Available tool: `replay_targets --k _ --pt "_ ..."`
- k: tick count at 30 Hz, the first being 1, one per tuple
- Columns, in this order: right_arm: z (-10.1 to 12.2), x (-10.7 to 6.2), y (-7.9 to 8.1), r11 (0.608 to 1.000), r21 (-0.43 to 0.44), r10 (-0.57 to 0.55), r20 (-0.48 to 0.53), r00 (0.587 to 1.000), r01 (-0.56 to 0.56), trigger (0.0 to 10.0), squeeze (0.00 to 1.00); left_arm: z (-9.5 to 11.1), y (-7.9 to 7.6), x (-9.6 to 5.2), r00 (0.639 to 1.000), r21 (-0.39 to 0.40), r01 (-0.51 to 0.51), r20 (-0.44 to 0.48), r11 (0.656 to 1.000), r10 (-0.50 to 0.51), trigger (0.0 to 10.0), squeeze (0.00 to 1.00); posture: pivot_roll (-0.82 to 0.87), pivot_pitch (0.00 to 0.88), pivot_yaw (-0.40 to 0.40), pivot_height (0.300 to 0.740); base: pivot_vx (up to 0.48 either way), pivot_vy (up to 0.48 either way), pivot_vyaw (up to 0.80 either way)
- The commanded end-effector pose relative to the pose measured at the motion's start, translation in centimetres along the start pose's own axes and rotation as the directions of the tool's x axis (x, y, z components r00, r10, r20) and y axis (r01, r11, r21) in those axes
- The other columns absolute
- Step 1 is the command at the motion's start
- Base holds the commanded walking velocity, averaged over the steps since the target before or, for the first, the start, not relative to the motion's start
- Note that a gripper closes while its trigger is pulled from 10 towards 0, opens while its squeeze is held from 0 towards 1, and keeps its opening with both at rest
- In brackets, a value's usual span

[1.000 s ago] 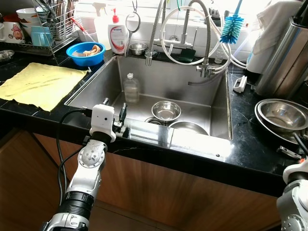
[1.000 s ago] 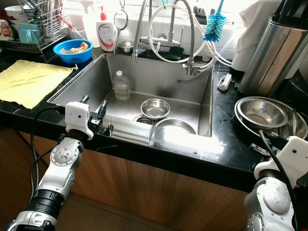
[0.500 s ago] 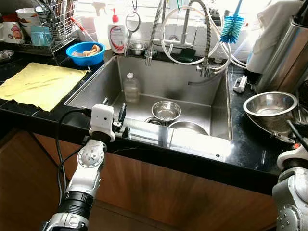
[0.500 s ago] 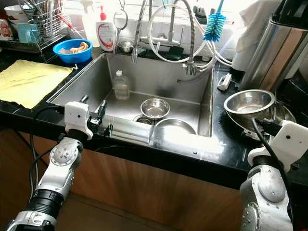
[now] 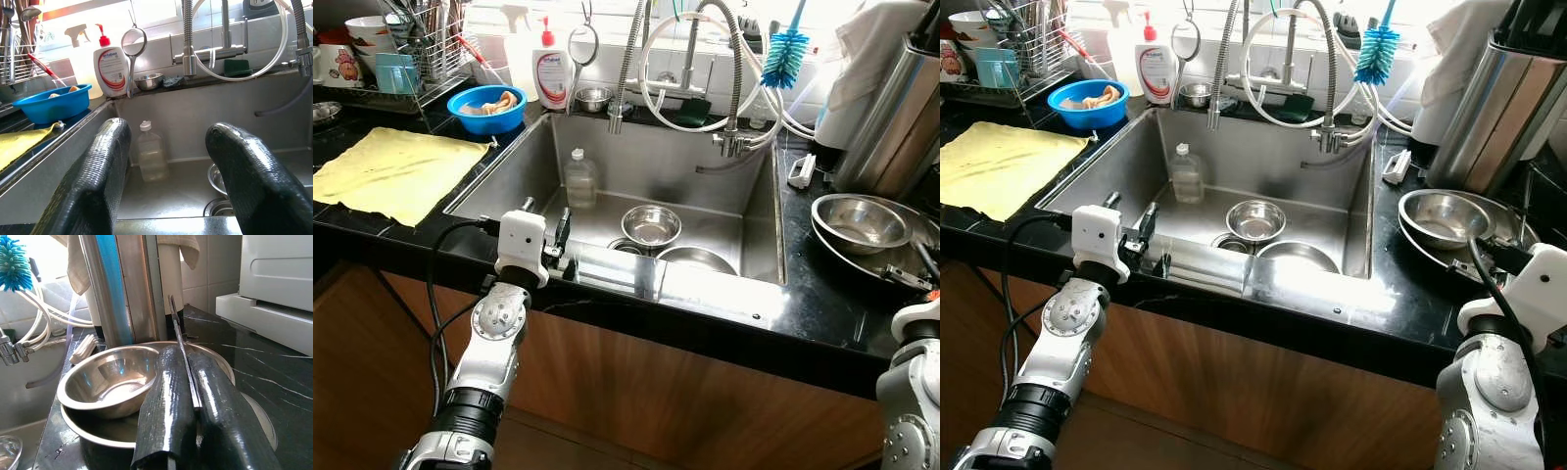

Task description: Kitchen organization

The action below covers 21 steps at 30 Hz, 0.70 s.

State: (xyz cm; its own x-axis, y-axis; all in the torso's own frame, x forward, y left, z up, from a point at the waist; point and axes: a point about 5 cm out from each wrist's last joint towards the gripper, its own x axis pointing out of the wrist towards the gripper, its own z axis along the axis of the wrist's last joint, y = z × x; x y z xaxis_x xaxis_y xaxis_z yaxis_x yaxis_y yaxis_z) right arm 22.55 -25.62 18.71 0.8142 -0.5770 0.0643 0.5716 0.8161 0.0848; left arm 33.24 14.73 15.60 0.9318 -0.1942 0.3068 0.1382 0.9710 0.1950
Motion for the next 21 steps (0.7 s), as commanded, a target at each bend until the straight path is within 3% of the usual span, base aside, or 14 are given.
replay_targets --k 1,8,19,20,21 --pt "0.3 0.1 -0.1 1.0 -0.007 -0.013 0.015 1.0 0.013 10.0 0.0 0.5 -0.2 0.4 1.0 0.017 0.012 0.024 1.0 -0.012 10.0 0.0 -0.01 0.0 -0.016 0.74 0.0 0.0 0.0" --pt "-1.7 0.0 -1.4 0.993 -0.073 -0.098 -0.098 0.99 0.091 10.0 0.0 0.5 -0.2 0.4 1.0 0.016 0.014 0.023 1.0 -0.015 10.0 0.0 -0.01 0.0 -0.017 0.74 0.0 0.0 0.0" --pt "-1.2 0.4 -1.2 0.995 -0.06 -0.087 -0.076 0.993 0.082 10.0 0.0 0.4 -0.3 0.3 1.0 0.014 0.014 0.021 1.0 -0.014 10.0 0.0 -0.01 0.0 -0.019 0.74 0.0 0.0 0.0" --pt "-1.1 0.4 -1.1 0.995 -0.061 -0.085 -0.075 0.994 0.08 10.0 0.33 0.4 -0.3 0.3 1.0 0.014 0.015 0.02 1.0 -0.015 10.0 0.0 -0.01 0.0 -0.019 0.74 0.0 0.0 0.0" --pt "-1.1 0.4 -1.1 0.995 -0.062 -0.084 -0.074 0.994 0.08 10.0 0.33 0.4 -0.3 0.3 1.0 0.014 0.015 0.019 1.0 -0.015 10.0 0.0 -0.01 0.0 -0.018 0.74 0.0 0.0 0.0"
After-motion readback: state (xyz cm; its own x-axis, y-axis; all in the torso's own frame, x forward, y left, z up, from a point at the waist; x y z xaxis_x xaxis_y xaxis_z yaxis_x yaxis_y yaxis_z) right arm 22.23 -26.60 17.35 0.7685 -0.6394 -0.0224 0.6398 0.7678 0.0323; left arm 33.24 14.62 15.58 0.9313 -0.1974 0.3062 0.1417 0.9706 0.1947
